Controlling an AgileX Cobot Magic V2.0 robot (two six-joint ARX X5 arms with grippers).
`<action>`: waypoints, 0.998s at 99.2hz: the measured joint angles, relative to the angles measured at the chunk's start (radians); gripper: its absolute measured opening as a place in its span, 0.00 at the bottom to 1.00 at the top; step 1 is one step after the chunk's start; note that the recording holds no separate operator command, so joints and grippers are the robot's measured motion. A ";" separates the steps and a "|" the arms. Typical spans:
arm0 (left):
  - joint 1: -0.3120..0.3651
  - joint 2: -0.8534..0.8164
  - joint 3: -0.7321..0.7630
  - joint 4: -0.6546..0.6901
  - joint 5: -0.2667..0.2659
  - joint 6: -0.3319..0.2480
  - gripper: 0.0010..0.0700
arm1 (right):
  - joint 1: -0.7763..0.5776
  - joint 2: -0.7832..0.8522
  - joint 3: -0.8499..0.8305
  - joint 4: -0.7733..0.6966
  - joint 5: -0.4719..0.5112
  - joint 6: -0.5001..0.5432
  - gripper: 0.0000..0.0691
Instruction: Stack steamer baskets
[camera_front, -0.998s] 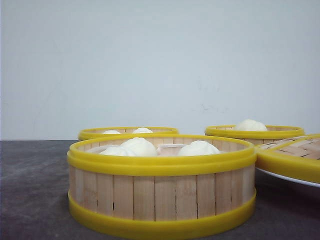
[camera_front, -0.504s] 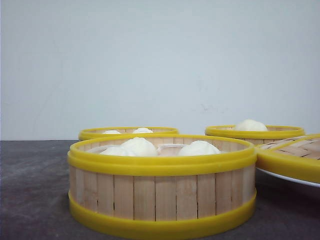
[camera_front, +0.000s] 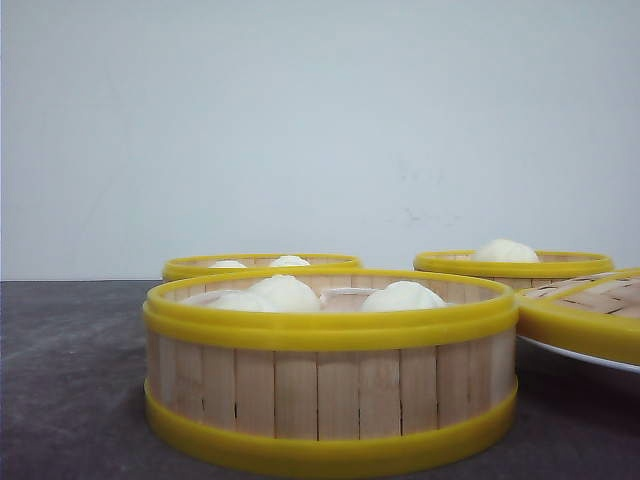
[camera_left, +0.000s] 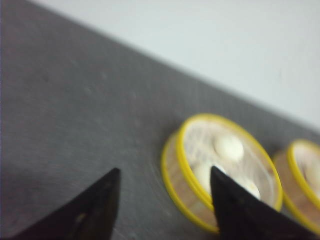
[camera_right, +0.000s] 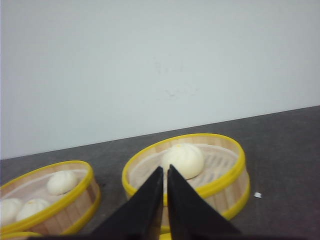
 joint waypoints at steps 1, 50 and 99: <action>0.000 0.033 0.032 -0.018 0.013 0.004 0.53 | 0.000 0.000 0.000 0.000 0.000 0.000 0.02; -0.183 1.037 1.081 -0.699 0.031 0.135 0.39 | 0.000 0.000 0.000 -0.067 -0.101 0.008 0.02; -0.281 1.318 1.266 -0.858 -0.174 0.239 0.55 | 0.000 0.000 0.000 -0.079 -0.101 0.008 0.02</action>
